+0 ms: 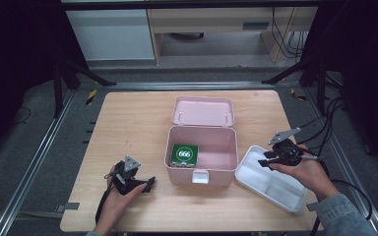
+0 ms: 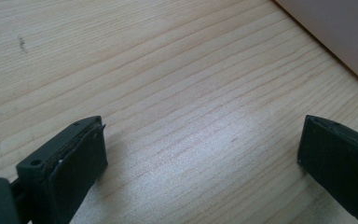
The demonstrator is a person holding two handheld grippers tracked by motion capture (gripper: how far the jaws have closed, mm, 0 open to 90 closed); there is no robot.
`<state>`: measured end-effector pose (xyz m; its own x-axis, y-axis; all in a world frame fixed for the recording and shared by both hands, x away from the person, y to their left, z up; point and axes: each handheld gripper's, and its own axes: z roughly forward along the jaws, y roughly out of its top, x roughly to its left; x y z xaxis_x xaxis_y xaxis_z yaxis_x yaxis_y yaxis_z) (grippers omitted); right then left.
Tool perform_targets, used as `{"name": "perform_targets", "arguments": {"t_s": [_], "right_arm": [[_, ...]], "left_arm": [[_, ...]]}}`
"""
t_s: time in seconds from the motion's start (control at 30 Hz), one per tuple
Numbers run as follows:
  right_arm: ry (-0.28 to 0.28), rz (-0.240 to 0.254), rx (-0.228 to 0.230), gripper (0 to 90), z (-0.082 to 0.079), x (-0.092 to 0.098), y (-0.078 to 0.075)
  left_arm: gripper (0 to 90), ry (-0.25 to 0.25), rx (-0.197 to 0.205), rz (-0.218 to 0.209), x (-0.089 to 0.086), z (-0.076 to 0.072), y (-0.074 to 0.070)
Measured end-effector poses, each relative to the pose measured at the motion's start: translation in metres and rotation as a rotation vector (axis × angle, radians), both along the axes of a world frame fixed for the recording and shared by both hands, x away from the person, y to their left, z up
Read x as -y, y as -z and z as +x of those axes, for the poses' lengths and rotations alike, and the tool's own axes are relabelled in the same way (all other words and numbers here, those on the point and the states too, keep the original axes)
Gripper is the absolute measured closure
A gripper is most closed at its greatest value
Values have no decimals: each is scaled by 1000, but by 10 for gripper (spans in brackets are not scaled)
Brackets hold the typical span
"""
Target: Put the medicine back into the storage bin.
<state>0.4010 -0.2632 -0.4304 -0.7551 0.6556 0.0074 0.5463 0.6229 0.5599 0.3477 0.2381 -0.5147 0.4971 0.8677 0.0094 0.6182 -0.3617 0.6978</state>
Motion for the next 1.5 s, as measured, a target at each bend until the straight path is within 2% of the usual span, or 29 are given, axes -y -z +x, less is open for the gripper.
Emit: {"name": "perform_targets", "arguments": {"t_s": [0.17, 0.37, 0.73, 1.5], "right_arm": [[-16, -16, -20, 605, -4, 1, 9], [-32, -64, -55, 631, -10, 3, 24], [-49, -107, -96, 679, -8, 5, 39], [-88, -150, -150, 766, -4, 2, 44]], "left_arm": [[3, 0, 0, 0, 0, 0, 0], [3, 0, 0, 0, 0, 0, 0], [3, 0, 0, 0, 0, 0, 0], [3, -1, 0, 0, 0, 0, 0]]}}
